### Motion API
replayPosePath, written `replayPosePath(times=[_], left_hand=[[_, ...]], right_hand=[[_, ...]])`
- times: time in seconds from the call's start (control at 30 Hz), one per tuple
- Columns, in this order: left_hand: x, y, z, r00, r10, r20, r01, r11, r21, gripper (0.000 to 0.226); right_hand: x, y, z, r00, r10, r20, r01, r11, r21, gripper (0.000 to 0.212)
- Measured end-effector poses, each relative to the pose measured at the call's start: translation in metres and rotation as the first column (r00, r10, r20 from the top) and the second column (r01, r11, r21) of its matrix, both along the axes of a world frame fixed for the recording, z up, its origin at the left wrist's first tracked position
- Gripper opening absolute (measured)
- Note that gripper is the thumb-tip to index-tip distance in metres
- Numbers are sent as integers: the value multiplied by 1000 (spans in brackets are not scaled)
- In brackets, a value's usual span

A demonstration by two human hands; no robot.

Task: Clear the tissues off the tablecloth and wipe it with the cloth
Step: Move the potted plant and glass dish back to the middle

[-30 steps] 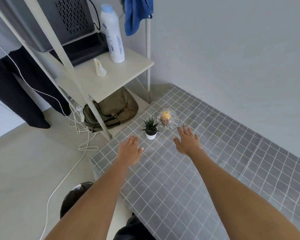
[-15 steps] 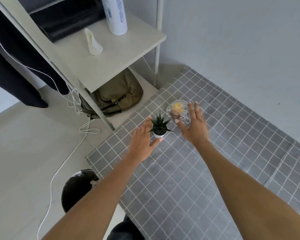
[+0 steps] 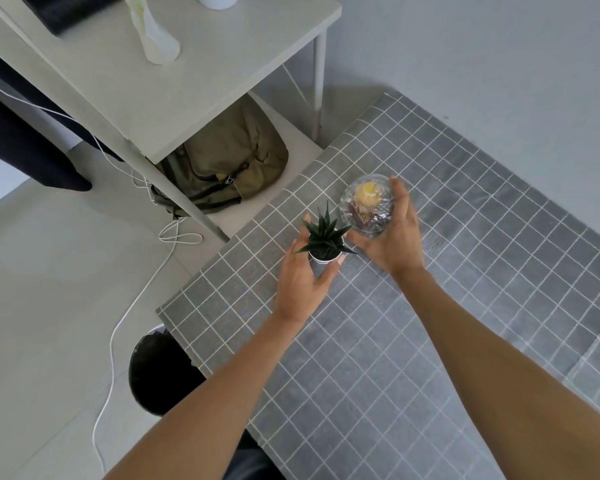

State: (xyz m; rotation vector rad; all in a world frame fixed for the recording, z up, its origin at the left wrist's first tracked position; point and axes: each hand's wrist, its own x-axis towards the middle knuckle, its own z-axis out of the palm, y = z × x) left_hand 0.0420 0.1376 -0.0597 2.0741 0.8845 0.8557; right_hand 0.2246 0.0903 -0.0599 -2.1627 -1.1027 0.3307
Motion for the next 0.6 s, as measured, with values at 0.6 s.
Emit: replayPosePath(times=[0.6], left_hand=[[-23, -5, 23, 991, 39, -130, -49, 996, -74, 67]], right_hand=[[-16, -39, 6, 977, -203, 66, 191, 969, 155, 101]])
